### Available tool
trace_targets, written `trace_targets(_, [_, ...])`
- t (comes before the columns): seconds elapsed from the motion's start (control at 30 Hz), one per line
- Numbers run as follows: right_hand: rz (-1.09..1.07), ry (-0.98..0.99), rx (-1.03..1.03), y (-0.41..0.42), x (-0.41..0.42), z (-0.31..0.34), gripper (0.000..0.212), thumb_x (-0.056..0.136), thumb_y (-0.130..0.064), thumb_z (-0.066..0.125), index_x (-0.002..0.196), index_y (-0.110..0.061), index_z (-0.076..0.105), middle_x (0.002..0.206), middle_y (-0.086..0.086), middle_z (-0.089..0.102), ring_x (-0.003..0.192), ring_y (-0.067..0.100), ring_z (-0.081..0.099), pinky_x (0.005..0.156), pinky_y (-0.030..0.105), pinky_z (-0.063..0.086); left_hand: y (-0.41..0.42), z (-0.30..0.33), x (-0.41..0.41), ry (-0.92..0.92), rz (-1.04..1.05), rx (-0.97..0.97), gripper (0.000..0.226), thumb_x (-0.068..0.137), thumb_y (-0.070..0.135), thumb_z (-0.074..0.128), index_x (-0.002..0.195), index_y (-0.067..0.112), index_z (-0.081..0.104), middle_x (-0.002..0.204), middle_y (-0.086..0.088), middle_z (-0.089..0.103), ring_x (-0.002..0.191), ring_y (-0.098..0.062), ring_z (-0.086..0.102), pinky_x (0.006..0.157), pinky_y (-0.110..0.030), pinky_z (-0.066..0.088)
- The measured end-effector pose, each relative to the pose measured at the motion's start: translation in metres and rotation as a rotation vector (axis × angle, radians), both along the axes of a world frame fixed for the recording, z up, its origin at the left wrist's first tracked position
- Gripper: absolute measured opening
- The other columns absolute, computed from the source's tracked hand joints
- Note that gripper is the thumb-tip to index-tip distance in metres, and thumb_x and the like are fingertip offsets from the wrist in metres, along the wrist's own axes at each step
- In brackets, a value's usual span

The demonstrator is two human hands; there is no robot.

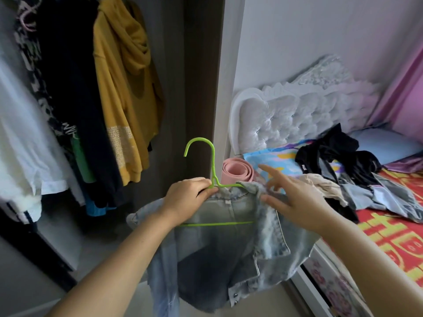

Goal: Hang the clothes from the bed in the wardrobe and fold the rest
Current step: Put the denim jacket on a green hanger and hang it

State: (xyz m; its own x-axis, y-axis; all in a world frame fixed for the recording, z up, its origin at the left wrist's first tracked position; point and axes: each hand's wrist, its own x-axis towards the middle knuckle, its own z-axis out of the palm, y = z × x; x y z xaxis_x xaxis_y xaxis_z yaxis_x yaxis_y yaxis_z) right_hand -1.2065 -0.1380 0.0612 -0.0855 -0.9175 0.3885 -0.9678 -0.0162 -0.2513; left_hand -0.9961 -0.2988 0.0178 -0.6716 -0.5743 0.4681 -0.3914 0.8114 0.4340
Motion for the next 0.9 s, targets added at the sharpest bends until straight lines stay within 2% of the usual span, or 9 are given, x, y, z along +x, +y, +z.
trace_targets(0.07, [0.112,0.155,-0.046,-0.005,0.006,0.006,0.048,0.085,-0.042,0.054,0.131,-0.037,0.041,0.099,-0.016,0.064,0.084,0.006,0.056,0.061,0.016,0.033,-0.003,0.001,0.001,0.093,0.039,-0.179,0.048,0.088,0.053,0.038,0.074,0.014,0.064,0.073,0.002,0.060,0.073,-0.012,0.058,0.054,-0.033,0.047])
trace_targets(0.17, [0.109,0.298,-0.132,-0.011,0.015,0.008,0.033,0.083,-0.038,0.051,0.113,-0.025,0.059,0.076,-0.001,0.069,0.062,0.022,0.063,0.050,0.014,0.021,-0.005,0.002,-0.002,0.207,0.119,-0.340,0.038,0.090,0.041,0.047,0.077,0.012,0.068,0.080,0.004,0.066,0.073,-0.014,0.062,0.054,-0.028,0.045])
trace_targets(0.27, [0.038,0.273,-0.194,-0.020,0.020,0.016,0.030,0.085,-0.037,0.047,0.101,-0.019,0.064,0.067,0.001,0.067,0.055,0.023,0.060,0.041,0.022,0.028,-0.012,0.007,-0.005,0.244,0.157,-0.289,0.033,0.088,0.039,0.052,0.091,0.011,0.070,0.091,0.000,0.067,0.083,-0.016,0.061,0.066,-0.023,0.044])
trace_targets(0.43, [-0.120,0.159,-0.157,-0.044,0.007,0.033,0.026,0.093,-0.031,0.056,0.114,-0.017,0.061,0.083,0.015,0.070,0.080,0.038,0.064,0.057,0.036,0.038,-0.046,0.016,0.016,0.012,0.462,-0.198,0.038,0.088,0.014,0.061,0.125,0.016,0.058,0.105,-0.014,0.054,0.096,-0.036,0.055,0.072,-0.044,0.049])
trace_targets(0.53, [-0.150,0.126,-0.197,-0.052,0.002,0.045,0.031,0.094,-0.034,0.054,0.121,-0.019,0.059,0.086,0.018,0.069,0.084,0.040,0.063,0.058,0.036,0.036,-0.053,0.025,0.020,0.191,0.392,-0.017,0.036,0.092,0.002,0.048,0.127,0.006,0.058,0.109,-0.021,0.063,0.098,-0.034,0.060,0.080,-0.035,0.046])
trace_targets(0.6, [-0.143,0.113,-0.187,-0.058,0.006,0.048,0.031,0.094,-0.036,0.051,0.121,-0.021,0.057,0.085,0.017,0.069,0.083,0.040,0.062,0.058,0.035,0.036,-0.051,0.029,0.011,0.273,0.380,0.058,0.035,0.094,0.006,0.047,0.128,0.005,0.055,0.102,-0.017,0.065,0.085,-0.026,0.063,0.070,-0.028,0.044])
trace_targets(0.67, [-0.143,0.110,-0.194,-0.059,0.013,0.051,0.028,0.094,-0.037,0.050,0.117,-0.023,0.056,0.080,0.014,0.068,0.079,0.040,0.062,0.058,0.037,0.041,-0.049,0.033,0.006,0.190,0.471,0.045,0.036,0.096,0.024,0.050,0.129,0.009,0.048,0.097,-0.010,0.063,0.081,-0.025,0.063,0.059,-0.029,0.039])
trace_targets(0.77, [-0.132,0.068,-0.236,-0.059,0.019,0.059,0.025,0.094,-0.036,0.051,0.114,-0.022,0.057,0.074,0.011,0.067,0.075,0.038,0.061,0.058,0.039,0.045,-0.070,0.027,0.017,-0.030,0.608,0.002,0.048,0.092,0.048,0.051,0.116,0.007,0.048,0.103,-0.007,0.057,0.090,-0.026,0.060,0.058,-0.031,0.038])
trace_targets(0.9, [-0.129,0.036,-0.279,-0.083,0.026,0.077,0.025,0.095,-0.037,0.047,0.113,-0.023,0.056,0.078,0.013,0.067,0.077,0.040,0.061,0.063,0.043,0.050,-0.092,0.048,0.005,0.121,0.465,0.153,0.022,0.098,0.025,0.045,0.081,0.012,0.052,0.083,-0.002,0.052,0.085,-0.027,0.058,0.065,-0.031,0.036])
